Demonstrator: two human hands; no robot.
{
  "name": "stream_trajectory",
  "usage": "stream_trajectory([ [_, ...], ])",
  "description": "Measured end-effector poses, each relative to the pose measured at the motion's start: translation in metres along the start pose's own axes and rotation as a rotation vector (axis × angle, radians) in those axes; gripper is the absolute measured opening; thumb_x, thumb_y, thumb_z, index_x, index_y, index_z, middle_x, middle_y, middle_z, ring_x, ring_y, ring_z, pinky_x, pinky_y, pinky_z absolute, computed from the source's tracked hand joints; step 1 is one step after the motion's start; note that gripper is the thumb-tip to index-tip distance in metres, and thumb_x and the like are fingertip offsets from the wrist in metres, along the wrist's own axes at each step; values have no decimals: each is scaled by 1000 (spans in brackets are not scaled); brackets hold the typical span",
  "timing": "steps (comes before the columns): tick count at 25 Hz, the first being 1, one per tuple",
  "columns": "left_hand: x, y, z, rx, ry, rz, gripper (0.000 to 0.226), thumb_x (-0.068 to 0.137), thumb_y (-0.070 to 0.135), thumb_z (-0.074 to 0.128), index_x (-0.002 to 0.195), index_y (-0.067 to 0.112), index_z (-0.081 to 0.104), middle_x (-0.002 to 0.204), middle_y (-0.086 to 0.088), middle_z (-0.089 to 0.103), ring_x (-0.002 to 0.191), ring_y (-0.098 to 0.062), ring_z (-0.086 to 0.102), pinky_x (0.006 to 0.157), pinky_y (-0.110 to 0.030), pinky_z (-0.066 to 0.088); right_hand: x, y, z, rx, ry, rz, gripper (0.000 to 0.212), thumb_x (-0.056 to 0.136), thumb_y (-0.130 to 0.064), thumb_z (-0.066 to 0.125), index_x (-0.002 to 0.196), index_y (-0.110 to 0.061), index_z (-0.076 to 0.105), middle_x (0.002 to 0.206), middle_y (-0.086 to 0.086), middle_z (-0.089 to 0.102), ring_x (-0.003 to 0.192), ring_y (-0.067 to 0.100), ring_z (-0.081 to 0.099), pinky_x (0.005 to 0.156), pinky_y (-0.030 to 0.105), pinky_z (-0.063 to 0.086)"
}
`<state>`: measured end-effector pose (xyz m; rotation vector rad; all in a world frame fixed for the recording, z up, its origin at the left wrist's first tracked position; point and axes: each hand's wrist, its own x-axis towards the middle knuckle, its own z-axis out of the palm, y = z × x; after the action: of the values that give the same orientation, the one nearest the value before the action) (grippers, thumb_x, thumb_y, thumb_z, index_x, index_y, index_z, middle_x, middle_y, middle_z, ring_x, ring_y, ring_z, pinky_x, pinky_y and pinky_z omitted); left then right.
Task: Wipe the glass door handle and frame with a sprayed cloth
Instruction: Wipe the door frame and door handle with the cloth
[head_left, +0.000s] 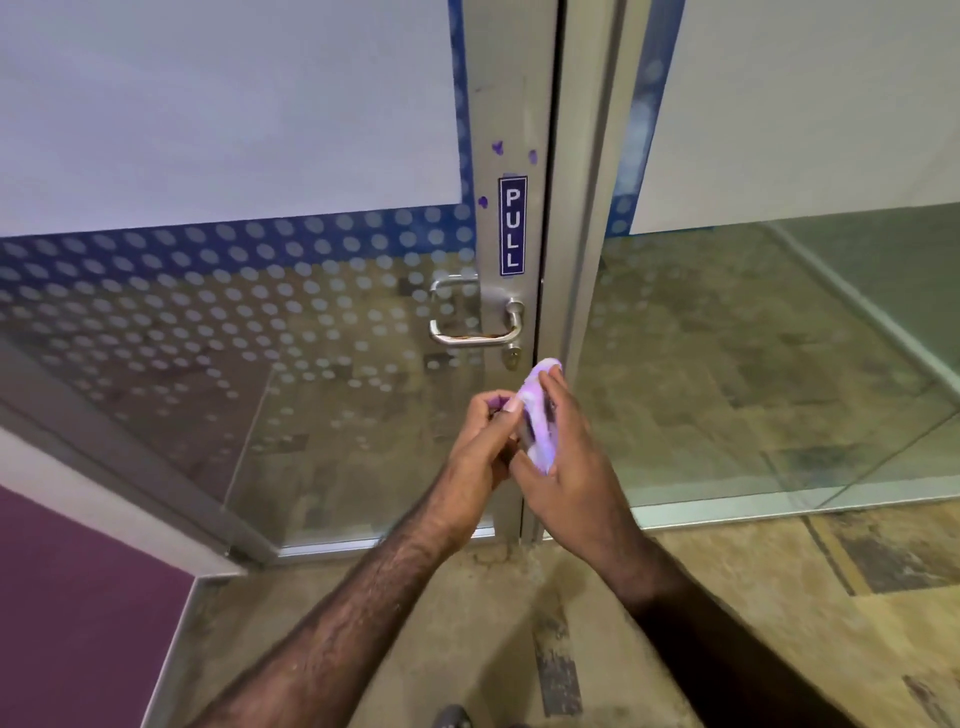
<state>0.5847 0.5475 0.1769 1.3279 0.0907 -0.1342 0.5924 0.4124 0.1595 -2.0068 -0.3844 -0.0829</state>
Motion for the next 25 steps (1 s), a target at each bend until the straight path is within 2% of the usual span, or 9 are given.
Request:
stream_trajectory([
  [2, 5, 8, -5, 88, -78, 19, 61, 99, 60, 49, 135, 11, 54, 112, -4, 63, 100, -17, 56, 89, -28, 52, 13, -7, 7, 63, 41, 20, 69, 107, -6, 58, 169, -7, 26, 178, 1, 30, 166, 13, 28, 137, 39, 24],
  [4, 11, 16, -11, 199, -161, 73, 63, 104, 56, 38, 148, 12, 48, 134, -4, 63, 119, -17, 58, 108, -35, 48, 27, -11, 11, 95, 115, 8, 46, 112, -8, 47, 157, -2, 40, 155, -1, 53, 149, 23, 51, 128, 41, 40],
  [6, 21, 26, -26, 432, -218, 236, 58, 110, 49, 34, 156, 16, 43, 159, 3, 52, 145, -13, 50, 124, -34, 38, 37, -19, 11, 62, 200, 6, 39, 116, -23, 41, 154, -19, 48, 136, -21, 64, 132, 8, 62, 110, 14, 46],
  [8, 40, 33, -53, 836, -137, 497, 62, 111, 48, 37, 163, 15, 35, 176, 7, 27, 163, -11, 25, 133, -35, 23, 49, -24, 6, 16, 235, -34, 46, 116, -31, 36, 161, -30, 44, 144, -35, 60, 136, -7, 57, 108, 5, 40],
  [11, 78, 38, -109, 1347, 182, 710, 78, 109, 52, 39, 167, 2, 25, 179, -17, 7, 168, -31, 4, 135, -55, 12, 73, -24, -5, -36, 310, -111, 57, 113, -30, 36, 170, -23, 35, 174, -8, 42, 160, 7, 39, 131, 28, 31],
  [14, 119, 36, -160, 1597, 462, 744, 88, 109, 56, 43, 167, -4, 15, 177, -28, 4, 166, -43, 2, 134, -62, 9, 91, -24, -17, -102, 429, -280, 62, 112, -12, 44, 169, -32, 32, 179, 0, 31, 166, 13, 28, 136, 35, 23],
  [17, 155, 30, -200, 1737, 587, 793, 95, 108, 61, 45, 168, -2, 9, 177, -27, -1, 166, -43, 0, 133, -63, 2, 107, -21, -25, -240, 525, -399, 66, 106, 1, 44, 168, -22, 38, 181, 9, 26, 169, 26, 20, 138, 44, 21],
  [20, 184, 23, -218, 1794, 635, 880, 96, 107, 65, 45, 169, 1, 9, 178, -22, -8, 167, -39, -5, 132, -67, 6, 128, -22, -32, -358, 508, -508, 62, 104, 1, 41, 165, -9, 43, 179, 21, 24, 169, 36, 17, 135, 61, 23],
  [25, 217, 9, -230, 1753, 752, 1005, 104, 104, 69, 48, 169, 3, 1, 178, -18, -17, 166, -36, -14, 131, -64, -7, 179, -37, -47, -682, 592, -677, 88, 78, 26, 44, 160, -5, 50, 170, 35, 32, 161, 55, 26, 131, 70, 23],
])
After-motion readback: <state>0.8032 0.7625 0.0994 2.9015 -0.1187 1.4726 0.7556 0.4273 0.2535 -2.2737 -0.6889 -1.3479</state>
